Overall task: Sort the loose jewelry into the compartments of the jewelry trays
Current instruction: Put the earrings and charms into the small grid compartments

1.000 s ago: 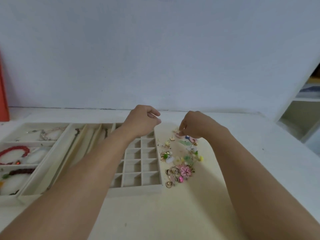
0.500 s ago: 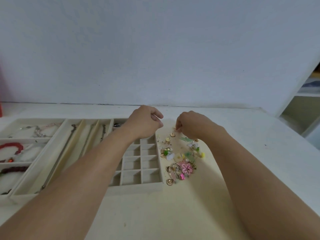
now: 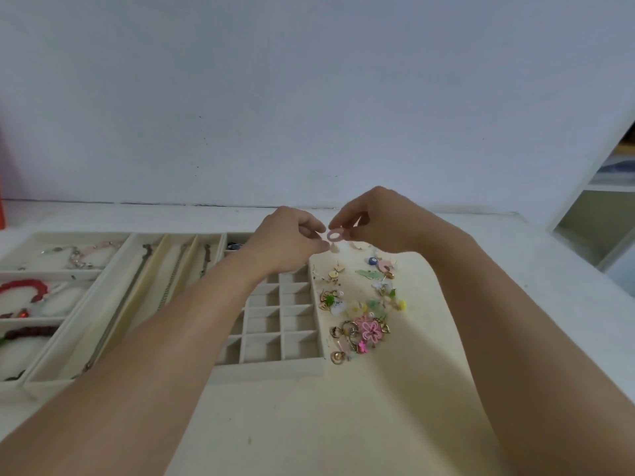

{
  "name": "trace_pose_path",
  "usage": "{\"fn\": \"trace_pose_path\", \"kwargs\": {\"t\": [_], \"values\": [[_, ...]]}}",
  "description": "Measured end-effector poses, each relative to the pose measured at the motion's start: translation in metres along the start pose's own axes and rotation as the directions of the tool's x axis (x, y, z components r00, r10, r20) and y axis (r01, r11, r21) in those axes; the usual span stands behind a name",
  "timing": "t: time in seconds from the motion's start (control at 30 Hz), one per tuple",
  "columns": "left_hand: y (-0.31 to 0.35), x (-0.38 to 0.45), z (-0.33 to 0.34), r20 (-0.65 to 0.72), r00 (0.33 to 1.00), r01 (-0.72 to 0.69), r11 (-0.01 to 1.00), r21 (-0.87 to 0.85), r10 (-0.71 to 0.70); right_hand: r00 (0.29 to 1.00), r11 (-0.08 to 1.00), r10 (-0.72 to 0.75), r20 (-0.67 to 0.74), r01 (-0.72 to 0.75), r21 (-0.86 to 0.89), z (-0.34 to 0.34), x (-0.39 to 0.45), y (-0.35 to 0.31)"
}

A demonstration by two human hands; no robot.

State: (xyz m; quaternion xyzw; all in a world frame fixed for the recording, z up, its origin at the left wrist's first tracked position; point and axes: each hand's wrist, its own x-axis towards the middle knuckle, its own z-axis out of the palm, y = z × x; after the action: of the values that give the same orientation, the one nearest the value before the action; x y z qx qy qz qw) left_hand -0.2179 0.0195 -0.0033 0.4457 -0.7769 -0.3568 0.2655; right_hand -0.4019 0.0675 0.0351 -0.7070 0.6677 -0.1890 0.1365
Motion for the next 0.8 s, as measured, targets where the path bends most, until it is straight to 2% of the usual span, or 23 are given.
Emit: {"fn": "trace_pose_path", "kwargs": {"t": [0.07, 0.27, 0.4, 0.57, 0.8], "values": [[0.004, -0.002, -0.001, 0.011, 1.0, -0.02, 1.0, -0.015, 0.02, 1.0, 0.998, -0.014, -0.022, 0.015, 0.064, -0.008, -0.005, -0.01], [0.009, -0.004, -0.001, 0.002, 0.998, -0.057, 0.998, -0.029, 0.058, 0.998, 0.994, -0.005, -0.062, 0.012, 0.108, -0.012, -0.01, -0.013], [0.006, -0.004, 0.0, 0.007, 0.999, -0.047, 0.997, -0.063, 0.047, 0.993, 0.99, 0.118, -0.027, -0.119, -0.08, -0.016, -0.009, 0.005], [0.003, -0.003, 0.001, -0.024, 0.998, -0.056, 0.99, -0.13, 0.053, 0.93, 0.894, 0.367, 0.004, -0.352, -0.276, 0.001, -0.007, 0.037], [-0.002, -0.001, -0.001, -0.034, 0.999, -0.009, 0.98, -0.201, 0.002, 0.879, 0.836, 0.476, -0.018, -0.458, -0.302, 0.011, -0.006, 0.04]]}}
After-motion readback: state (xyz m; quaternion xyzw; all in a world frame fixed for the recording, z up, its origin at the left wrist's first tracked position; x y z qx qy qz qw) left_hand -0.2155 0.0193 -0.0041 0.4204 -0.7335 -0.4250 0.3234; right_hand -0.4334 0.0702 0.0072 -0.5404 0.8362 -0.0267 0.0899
